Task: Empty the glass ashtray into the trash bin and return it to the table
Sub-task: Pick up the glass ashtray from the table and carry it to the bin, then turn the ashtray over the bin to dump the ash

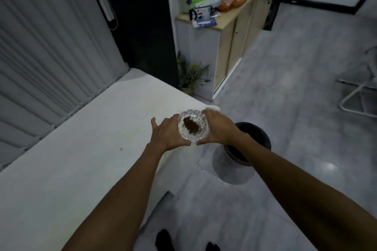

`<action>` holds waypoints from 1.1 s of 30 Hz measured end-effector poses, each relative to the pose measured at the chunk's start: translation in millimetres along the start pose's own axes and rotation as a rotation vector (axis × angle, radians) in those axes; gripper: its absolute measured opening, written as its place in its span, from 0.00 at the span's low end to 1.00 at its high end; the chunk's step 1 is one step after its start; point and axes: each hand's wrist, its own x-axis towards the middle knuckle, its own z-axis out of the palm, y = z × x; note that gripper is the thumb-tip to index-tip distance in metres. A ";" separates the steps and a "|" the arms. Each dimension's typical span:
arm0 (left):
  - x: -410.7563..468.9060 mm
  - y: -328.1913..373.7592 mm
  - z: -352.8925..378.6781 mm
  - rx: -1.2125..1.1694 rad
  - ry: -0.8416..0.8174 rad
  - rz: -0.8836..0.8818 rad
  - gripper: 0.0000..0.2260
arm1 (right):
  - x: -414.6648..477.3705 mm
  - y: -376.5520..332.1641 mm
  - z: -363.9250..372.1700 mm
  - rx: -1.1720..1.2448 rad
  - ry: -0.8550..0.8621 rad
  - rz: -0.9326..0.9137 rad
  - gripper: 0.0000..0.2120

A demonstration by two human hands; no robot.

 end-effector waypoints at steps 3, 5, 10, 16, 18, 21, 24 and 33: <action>24.4 48.1 10.7 0.007 -0.029 0.093 0.46 | -22.0 44.8 -20.5 -0.005 0.025 0.077 0.56; 39.5 76.7 19.6 0.019 -0.054 0.152 0.46 | -36.0 73.0 -27.7 0.002 0.041 0.134 0.55; 78.4 132.2 42.4 0.030 -0.128 0.249 0.50 | -61.3 133.0 -34.2 0.040 0.096 0.266 0.52; 131.7 175.8 84.0 -0.029 -0.209 0.323 0.48 | -73.7 190.5 -36.5 0.124 0.086 0.367 0.46; 147.0 185.4 99.9 -0.067 -0.255 0.338 0.47 | -75.3 208.4 -32.9 0.153 0.101 0.372 0.44; 164.6 196.9 121.6 -0.079 -0.304 0.361 0.47 | -78.4 232.1 -24.4 0.202 0.130 0.352 0.43; 181.3 206.2 141.1 -0.101 -0.336 0.375 0.44 | -78.6 259.5 -12.3 0.217 0.129 0.375 0.40; 214.4 223.5 182.6 -0.231 -0.350 0.265 0.38 | -54.7 338.3 20.3 0.290 0.078 0.312 0.39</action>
